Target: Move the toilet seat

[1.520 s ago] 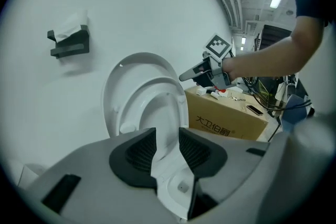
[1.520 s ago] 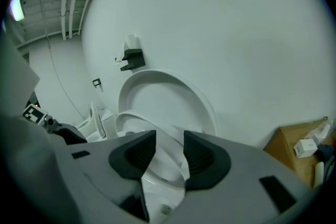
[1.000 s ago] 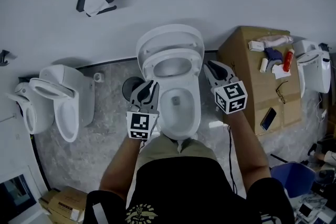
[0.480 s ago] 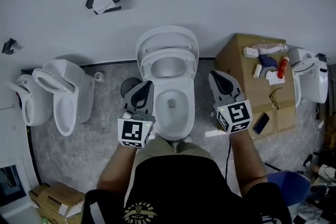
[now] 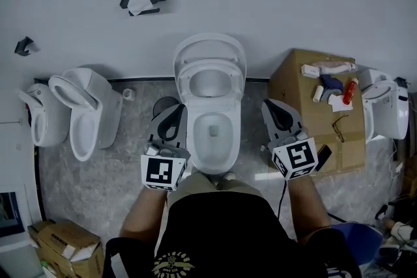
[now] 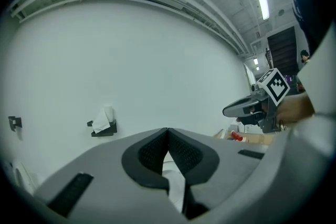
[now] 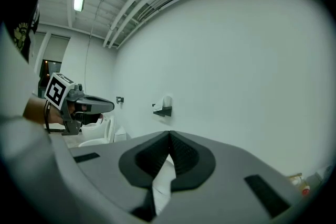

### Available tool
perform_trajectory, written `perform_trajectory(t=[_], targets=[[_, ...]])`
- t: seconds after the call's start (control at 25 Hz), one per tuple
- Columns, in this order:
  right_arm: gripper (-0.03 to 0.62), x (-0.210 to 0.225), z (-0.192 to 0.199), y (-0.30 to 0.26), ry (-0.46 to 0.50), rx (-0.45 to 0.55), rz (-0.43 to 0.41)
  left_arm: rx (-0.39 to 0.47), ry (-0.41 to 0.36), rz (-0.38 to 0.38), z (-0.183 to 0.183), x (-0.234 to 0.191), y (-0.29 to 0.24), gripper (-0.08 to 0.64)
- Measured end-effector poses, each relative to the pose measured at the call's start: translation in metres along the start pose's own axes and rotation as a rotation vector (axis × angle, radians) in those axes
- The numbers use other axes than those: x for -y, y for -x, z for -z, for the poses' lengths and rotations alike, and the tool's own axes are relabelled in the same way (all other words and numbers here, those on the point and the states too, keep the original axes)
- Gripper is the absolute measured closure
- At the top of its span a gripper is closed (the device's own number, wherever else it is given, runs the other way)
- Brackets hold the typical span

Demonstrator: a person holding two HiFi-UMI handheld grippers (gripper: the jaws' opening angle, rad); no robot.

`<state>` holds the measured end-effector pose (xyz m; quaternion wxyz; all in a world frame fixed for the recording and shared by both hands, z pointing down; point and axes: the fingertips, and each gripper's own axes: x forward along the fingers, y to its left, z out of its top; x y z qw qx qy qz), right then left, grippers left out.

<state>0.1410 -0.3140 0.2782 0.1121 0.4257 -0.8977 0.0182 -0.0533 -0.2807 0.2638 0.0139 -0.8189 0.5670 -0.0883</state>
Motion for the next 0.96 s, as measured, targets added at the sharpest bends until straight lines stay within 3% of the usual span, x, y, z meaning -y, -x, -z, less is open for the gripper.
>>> perform_trajectory(t=[0.4, 0.96], targets=[[0.563, -0.015, 0.009, 0.032, 0.0, -0.005, -0.043, -0.033, 0.017, -0.053, 0.003, 0.025, 0.035, 0.537], [0.563, -0.019, 0.014, 0.02, -0.048, -0.001, -0.047, -0.048, -0.005, -0.032, -0.001, 0.015, 0.025, 0.537]])
